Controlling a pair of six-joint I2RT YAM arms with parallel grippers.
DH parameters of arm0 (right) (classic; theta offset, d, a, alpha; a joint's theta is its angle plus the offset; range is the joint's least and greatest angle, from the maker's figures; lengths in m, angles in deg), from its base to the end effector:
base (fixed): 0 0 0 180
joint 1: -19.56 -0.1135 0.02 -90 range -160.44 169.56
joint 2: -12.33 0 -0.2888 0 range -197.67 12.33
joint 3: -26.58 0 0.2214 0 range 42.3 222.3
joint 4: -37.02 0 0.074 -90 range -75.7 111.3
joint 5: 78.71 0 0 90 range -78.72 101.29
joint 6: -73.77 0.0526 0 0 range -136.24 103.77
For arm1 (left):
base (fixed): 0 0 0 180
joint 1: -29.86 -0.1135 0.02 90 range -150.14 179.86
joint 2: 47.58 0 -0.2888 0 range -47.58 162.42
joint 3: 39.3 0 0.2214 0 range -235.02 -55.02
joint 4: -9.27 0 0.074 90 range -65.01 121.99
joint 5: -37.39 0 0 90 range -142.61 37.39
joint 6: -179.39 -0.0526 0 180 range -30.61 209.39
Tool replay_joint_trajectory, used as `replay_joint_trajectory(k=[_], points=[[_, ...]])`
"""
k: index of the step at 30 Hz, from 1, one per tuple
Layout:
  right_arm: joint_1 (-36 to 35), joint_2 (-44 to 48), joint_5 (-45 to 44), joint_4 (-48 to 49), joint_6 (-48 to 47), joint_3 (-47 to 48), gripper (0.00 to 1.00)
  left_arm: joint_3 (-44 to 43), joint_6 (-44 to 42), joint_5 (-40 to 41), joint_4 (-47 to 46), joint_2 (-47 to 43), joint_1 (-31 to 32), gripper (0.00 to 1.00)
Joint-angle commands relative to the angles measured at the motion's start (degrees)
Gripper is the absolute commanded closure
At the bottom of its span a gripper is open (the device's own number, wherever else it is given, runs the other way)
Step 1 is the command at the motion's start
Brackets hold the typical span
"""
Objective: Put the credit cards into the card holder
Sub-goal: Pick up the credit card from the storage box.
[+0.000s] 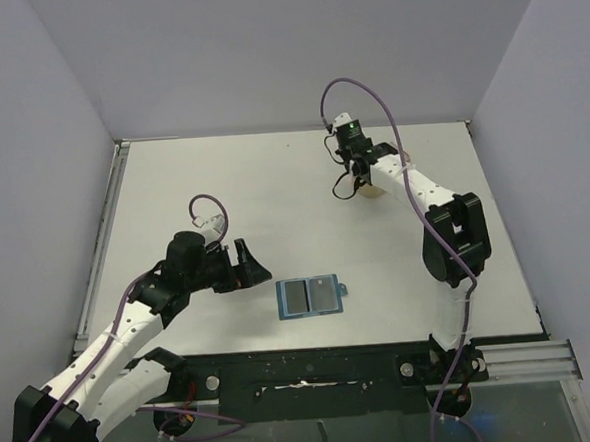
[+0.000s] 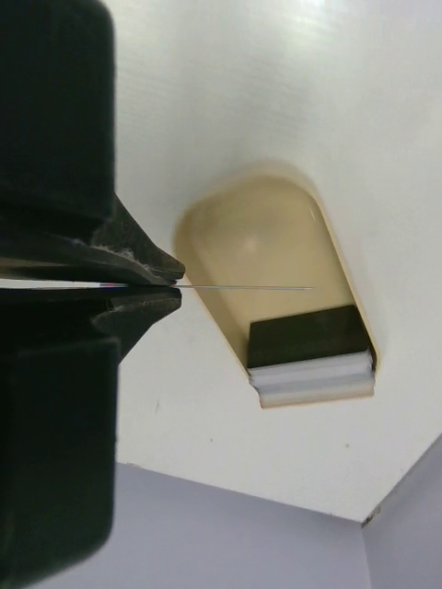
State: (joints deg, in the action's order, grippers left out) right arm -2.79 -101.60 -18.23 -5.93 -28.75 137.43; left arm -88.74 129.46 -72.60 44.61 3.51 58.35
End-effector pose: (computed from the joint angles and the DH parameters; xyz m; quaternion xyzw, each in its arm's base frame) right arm 0.4181 0.1439 0.2794 -0.1777 0.8841 -0.2044 0.3809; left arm 0.1307 -0.0914 0.2576 -0.0118 0.8846 -0.3759 0.2757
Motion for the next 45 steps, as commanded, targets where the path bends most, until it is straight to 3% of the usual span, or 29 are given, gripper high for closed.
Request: replay_joint_trajectory(k=[1,6,13,26,37,45], points=[[-3.0,9.0,3.1,-3.7,9.1,-2.5,1.0,-0.8,1.9,-1.6,-2.5,-0.3,-0.1,0.13],[-6.1,18.3,10.7,-4.3,18.7,-9.5,1.0,-1.9,3.4,-2.7,-3.8,0.2,-0.3,0.13],[-9.8,31.7,21.7,2.3,32.7,-23.2,1.0,-2.1,9.0,-3.6,-9.3,-0.5,-0.5,0.16],[-15.0,56.6,42.0,34.8,62.4,-51.3,1.0,0.0,23.8,-2.3,-27.1,-3.6,-0.6,0.25],[-17.3,59.7,51.7,53.7,73.1,-60.5,1.0,-0.2,27.8,-7.3,-38.4,0.7,-0.5,0.35],[-19.1,58.0,54.2,55.1,74.1,-60.7,1.0,2.2,32.2,-11.0,-47.8,1.5,-0.5,0.6]])
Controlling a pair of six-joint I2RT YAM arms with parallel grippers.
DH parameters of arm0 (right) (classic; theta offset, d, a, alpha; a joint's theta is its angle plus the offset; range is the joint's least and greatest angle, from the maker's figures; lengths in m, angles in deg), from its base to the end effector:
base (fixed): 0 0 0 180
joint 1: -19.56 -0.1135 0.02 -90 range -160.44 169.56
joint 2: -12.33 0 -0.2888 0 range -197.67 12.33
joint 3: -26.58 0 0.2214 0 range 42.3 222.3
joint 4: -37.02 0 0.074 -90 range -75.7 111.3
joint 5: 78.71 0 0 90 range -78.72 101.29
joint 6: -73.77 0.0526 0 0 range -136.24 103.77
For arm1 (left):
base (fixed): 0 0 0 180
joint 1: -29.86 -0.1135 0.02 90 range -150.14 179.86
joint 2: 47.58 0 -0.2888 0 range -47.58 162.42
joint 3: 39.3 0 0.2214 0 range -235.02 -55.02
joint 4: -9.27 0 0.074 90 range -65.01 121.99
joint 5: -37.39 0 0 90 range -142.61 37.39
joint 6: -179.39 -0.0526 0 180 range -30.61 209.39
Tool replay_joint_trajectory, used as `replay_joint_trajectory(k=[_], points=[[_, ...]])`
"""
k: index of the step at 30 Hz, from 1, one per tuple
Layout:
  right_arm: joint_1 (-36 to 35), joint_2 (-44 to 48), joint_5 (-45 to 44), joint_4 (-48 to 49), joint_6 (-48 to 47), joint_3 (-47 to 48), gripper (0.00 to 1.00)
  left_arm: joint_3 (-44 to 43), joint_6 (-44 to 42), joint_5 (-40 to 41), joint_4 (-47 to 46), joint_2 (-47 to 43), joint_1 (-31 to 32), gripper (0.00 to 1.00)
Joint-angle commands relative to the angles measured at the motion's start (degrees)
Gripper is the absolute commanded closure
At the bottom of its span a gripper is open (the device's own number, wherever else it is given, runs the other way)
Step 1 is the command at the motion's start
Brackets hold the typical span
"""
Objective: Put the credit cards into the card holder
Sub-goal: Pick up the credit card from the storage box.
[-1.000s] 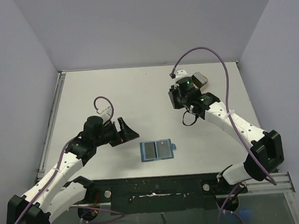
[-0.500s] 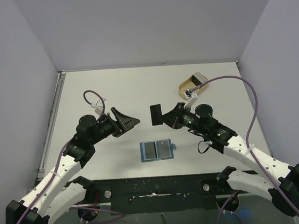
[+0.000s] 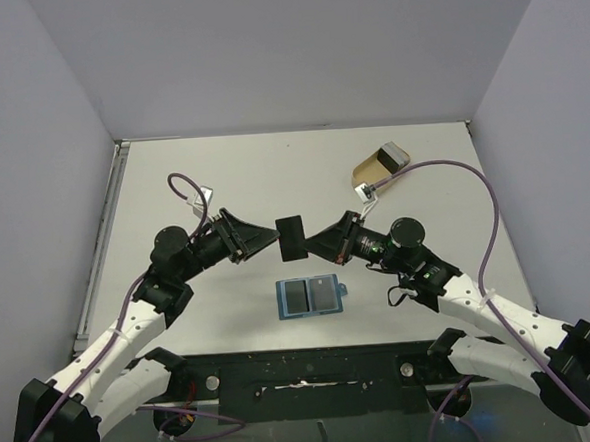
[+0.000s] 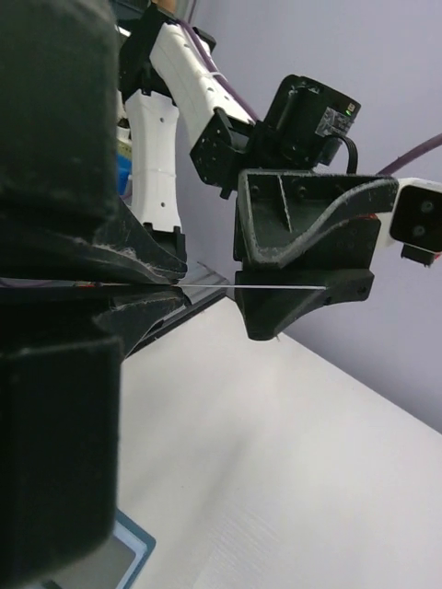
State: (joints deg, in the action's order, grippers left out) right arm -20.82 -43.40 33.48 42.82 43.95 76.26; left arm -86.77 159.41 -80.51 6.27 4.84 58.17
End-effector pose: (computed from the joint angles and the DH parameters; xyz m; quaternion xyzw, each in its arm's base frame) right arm 0.1397 0.1449 0.3283 -0.0142 0.7084 0.6197 0.3376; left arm 0.1511 -0.1093 0.3192 -0.0919 0.7118 -0.6237 0.3099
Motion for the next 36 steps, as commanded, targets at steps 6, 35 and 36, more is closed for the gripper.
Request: replay_joint_trajectory(k=[6,35,36], points=[[-1.9,-0.8,2.4,5.7,1.9,0.0,1.0,1.4,3.6,-3.5,-10.9,0.1,-0.3,0.77],[-2.0,1.9,-24.4,-41.9,-13.2,11.1,0.47,5.9,-6.6,-2.8,3.8,2.2,-0.5,1.0],[-2.0,1.6,-25.6,-43.0,-13.9,11.4,0.47,6.0,-7.3,-2.7,4.2,2.6,-0.5,1.0]])
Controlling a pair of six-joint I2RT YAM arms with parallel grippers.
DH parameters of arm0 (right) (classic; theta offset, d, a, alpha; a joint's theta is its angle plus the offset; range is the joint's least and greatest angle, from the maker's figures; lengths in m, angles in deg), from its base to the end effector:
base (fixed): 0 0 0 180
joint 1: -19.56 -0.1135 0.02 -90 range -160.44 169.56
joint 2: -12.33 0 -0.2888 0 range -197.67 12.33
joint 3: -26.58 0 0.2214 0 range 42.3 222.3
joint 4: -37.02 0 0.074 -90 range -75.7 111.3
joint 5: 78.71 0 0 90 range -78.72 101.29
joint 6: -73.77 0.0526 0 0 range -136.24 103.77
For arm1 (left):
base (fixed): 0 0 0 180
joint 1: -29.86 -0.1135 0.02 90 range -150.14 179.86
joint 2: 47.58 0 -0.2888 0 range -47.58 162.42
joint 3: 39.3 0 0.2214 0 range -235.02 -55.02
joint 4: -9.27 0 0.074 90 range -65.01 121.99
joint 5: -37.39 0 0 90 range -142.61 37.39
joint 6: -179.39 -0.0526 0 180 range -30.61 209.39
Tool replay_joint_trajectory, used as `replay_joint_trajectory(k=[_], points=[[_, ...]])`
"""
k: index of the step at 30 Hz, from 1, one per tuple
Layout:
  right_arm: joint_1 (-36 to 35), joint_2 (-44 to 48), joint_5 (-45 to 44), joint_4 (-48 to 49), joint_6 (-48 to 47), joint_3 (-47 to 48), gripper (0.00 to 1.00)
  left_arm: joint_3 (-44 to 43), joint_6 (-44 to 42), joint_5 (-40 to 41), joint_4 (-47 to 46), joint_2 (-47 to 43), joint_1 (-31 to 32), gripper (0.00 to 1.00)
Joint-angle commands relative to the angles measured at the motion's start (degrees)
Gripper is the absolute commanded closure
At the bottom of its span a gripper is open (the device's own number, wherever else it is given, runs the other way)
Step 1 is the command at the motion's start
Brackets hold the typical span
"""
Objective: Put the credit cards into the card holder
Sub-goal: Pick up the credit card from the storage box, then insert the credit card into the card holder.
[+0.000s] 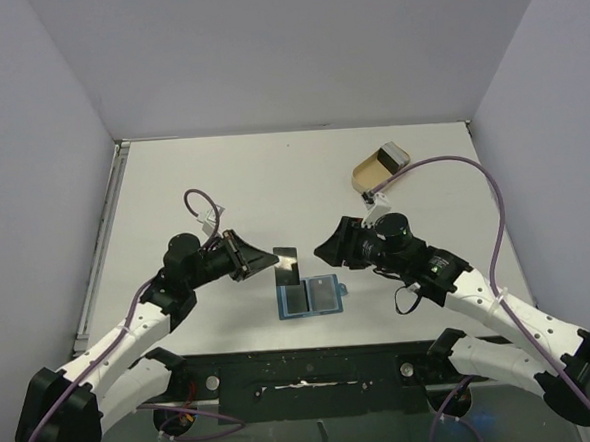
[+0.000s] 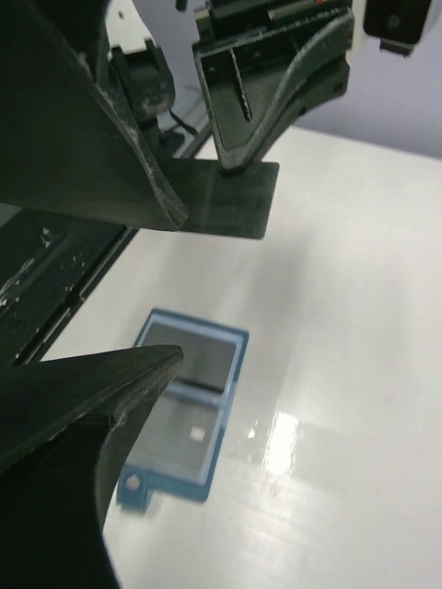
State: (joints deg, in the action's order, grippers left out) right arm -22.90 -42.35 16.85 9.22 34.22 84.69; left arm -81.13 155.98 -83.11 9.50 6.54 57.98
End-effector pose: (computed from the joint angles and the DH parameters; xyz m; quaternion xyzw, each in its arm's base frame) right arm 0.1361 0.1314 0.3103 0.0323 0.8392 0.4204 0.3434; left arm 0.1493 -0.1101 0.2745 -0.0925 0.7647 -0.5831 0.2581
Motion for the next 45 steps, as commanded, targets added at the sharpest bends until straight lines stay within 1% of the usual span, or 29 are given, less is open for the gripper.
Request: replay_joint_trajectory(k=[1,4,8,12,15,20,28,39,41,45], points=[[0.1,0.2,-9.9,-10.3,-4.9,3.0,0.46,0.5,-4.2,-0.2,1.2,1.4,-0.3,1.0],[0.2,-1.8,-12.6,-11.6,-5.9,2.9,0.46,1.1,-5.1,0.3,1.4,3.3,-0.3,1.0],[0.8,-6.3,-14.0,-13.7,-7.2,4.1,0.47,1.3,-4.7,-1.6,-2.1,7.4,0.0,1.0],[1.7,-11.2,-12.4,-13.4,-9.1,4.4,0.5,1.5,-4.6,-2.3,-4.2,11.9,1.1,1.0],[1.9,-14.8,-11.4,-13.0,-9.9,4.0,0.51,2.5,-4.5,-2.6,-7.8,15.5,2.2,1.0],[1.9,-19.0,-8.9,-11.5,-10.6,3.6,0.47,2.2,-4.4,-2.4,-11.7,20.5,3.5,1.0],[1.9,-22.0,-6.6,-10.4,-9.8,1.2,0.49,1.2,-5.9,-0.6,-14.4,26.1,4.9,1.0],[1.5,-23.7,-5.5,-7.3,-8.6,-3.2,0.54,2.6,-5.8,1.3,-18.1,28.5,6.3,1.0],[1.3,-24.1,-5.3,-6.7,-8.6,-3.6,0.56,2.6,-5.8,1.6,-18.3,29.5,6.6,1.0],[0.7,-24.9,-5.0,-6.2,-8.1,-3.9,0.64,3.6,-4.5,1.9,-21.1,31.0,6.9,1.0]])
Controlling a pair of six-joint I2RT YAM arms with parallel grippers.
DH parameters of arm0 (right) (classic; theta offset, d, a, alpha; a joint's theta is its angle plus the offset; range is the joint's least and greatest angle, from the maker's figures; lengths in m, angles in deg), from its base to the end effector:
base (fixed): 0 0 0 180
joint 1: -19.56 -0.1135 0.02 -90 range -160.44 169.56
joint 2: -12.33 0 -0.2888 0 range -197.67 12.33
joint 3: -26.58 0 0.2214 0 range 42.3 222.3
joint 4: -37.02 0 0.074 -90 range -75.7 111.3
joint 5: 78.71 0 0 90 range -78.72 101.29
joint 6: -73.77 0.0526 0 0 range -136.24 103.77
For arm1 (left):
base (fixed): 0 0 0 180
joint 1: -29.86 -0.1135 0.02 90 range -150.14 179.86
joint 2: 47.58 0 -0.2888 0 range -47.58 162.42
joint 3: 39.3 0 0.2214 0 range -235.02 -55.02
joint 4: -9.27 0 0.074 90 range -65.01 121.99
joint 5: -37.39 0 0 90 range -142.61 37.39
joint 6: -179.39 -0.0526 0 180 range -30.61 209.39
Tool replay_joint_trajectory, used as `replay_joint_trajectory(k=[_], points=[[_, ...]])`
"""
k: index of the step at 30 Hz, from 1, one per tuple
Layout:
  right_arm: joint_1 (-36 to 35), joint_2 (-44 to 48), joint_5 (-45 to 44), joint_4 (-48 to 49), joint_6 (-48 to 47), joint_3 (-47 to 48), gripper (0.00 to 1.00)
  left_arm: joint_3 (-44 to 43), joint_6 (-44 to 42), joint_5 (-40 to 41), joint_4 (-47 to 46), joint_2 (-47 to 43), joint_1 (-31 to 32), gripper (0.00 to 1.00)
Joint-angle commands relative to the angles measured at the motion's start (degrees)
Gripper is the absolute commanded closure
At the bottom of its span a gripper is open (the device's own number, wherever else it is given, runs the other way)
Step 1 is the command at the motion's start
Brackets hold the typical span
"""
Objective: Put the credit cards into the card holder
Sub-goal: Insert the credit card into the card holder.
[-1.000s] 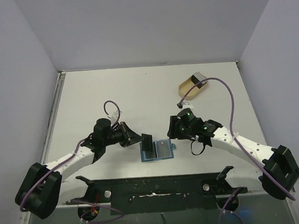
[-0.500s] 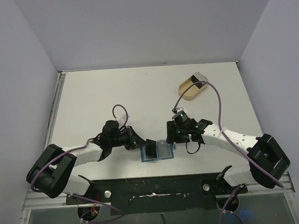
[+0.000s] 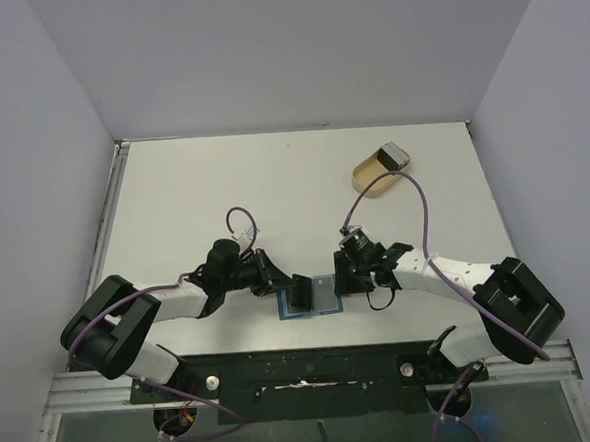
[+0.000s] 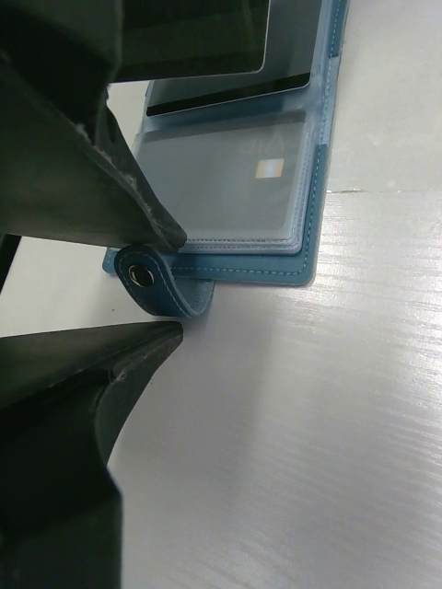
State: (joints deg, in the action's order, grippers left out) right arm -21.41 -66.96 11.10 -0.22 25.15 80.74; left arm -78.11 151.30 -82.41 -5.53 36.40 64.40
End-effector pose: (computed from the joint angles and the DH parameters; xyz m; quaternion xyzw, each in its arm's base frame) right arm 0.1704 0.1477 0.1911 0.0039 0.9711 0.1560 0.1808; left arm 0.1903 -0.1627 0.1832 -0.0741 0.8449 -0.5070 0.1537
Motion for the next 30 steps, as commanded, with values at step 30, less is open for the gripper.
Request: replay_joint_trajectory(k=[30], points=[[-3.6,-0.4,-1.4,3.9,4.0,-1.3,0.76,-1.0,-4.1,6.3,5.6,0.3,0.7,1.0]])
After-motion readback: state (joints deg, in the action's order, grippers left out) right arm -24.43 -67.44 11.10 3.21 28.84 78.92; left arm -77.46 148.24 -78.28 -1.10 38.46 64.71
